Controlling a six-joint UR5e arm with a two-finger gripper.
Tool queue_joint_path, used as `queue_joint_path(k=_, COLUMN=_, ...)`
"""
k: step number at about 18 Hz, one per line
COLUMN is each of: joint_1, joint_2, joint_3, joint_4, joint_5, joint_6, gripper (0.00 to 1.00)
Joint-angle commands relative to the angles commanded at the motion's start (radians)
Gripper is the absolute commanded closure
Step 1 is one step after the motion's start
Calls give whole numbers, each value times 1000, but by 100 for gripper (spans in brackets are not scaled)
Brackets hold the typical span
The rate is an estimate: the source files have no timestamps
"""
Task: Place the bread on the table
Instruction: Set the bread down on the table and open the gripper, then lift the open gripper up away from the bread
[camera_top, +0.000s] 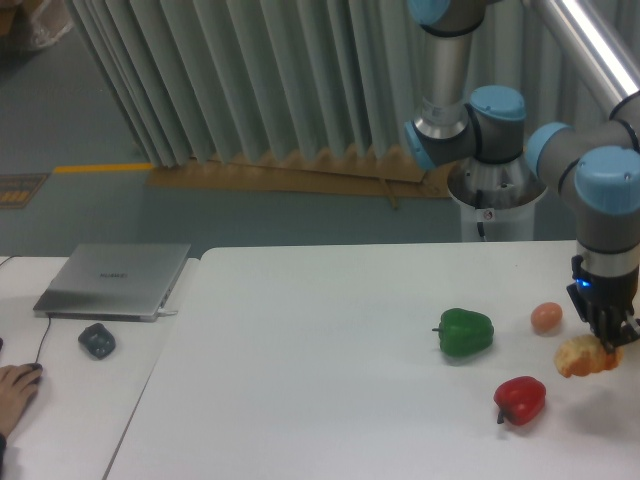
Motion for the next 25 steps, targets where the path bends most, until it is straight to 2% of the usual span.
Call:
queue_joint_path(k=1, joint_1=-2, joint_2=-8, joint_3=0, joint_4=9, joint_5=2, joint_6=0, gripper=52)
queue_joint_path(k=2, joint_1=-2, joint_2=-9, joint_3=0, joint_4=15, joint_5=2, joint_6=-2, gripper=30)
queue_joint_path(k=3, joint_1=-2, joint_2=-9, joint_3=2, joint_4=17, joint_5=2, joint_6=-2, gripper=26)
queue_joint_path(k=6, joint_1=-2, joint_2=-9, joint_3=5, joint_4=20, joint_5=2, joint_6=-6, gripper=3)
queue_joint_path(k=7, joint_1=-2, joint_2=-9, joint_3=6, joint_4=20, joint_5=0, joint_6=-8, gripper=0)
queue_joint_path(k=18, joint_1=-2, joint_2=-9, joint_3=6, joint_4=18, joint_5=2, joint_6=-3, gripper=0)
queue_joint_path(k=23, joint_1=3, joint_2=24, joint_3=25, joint_4=17, joint_5=-9, joint_6=3, gripper=0)
queue_joint_path(k=25, joint_1=11, joint_2=41, joint_3=34, joint_4=0, joint_5=-26, joint_6=12, gripper=0)
